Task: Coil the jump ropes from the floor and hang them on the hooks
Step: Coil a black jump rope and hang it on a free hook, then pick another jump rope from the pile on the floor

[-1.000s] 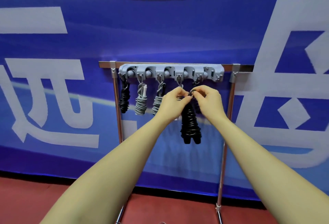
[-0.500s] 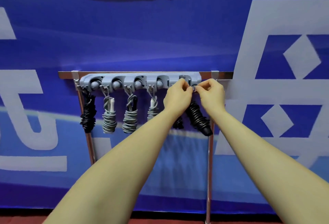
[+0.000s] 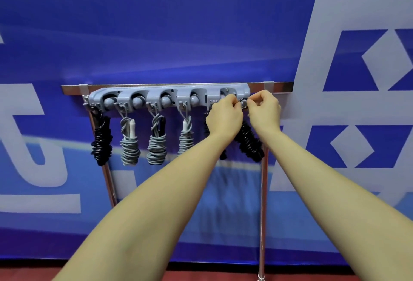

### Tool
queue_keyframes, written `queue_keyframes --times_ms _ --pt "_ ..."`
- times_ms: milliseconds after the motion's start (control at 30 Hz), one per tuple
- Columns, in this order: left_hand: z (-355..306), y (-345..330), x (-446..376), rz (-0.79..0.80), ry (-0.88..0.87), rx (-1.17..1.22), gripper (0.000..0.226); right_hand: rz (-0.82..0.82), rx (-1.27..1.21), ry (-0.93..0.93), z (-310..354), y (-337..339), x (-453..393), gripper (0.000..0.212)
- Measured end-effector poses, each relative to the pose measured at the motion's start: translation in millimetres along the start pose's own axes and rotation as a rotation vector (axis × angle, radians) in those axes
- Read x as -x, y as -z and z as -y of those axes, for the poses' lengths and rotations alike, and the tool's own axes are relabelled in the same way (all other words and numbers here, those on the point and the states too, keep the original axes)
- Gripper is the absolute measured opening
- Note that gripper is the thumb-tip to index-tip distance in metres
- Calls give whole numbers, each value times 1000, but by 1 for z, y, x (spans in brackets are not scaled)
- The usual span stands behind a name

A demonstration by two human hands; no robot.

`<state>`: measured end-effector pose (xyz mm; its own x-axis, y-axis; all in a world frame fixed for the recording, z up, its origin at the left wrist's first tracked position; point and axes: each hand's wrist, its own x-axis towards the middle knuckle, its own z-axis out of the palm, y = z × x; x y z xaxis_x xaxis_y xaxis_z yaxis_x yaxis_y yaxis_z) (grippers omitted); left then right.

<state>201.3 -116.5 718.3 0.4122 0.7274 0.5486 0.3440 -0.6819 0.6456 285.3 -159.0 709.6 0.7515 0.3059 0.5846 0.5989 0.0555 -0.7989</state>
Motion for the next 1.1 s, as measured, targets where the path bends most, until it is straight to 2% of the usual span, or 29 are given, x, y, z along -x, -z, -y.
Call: queue_keyframes --times_ms 167,267,367,467,767,1100 --pt "5 -3 -2 54 61 43 21 33 1 -100 -5 -3 3 24" --pt "14 -1 6 74 -76 -15 24 51 -16 -69 -8 -3 10 15" --pt "22 4 15 55 -189 -35 32 51 31 -41 -6 0 19 15" --pt "33 13 27 45 -201 -41 35 60 71 -31 -7 1 37 17" --pt "105 62 101 189 35 -3 23 217 102 -67 -5 -25 136 21" --pt "293 84 182 393 338 -128 23 555 115 -265 -75 -130 277 24"
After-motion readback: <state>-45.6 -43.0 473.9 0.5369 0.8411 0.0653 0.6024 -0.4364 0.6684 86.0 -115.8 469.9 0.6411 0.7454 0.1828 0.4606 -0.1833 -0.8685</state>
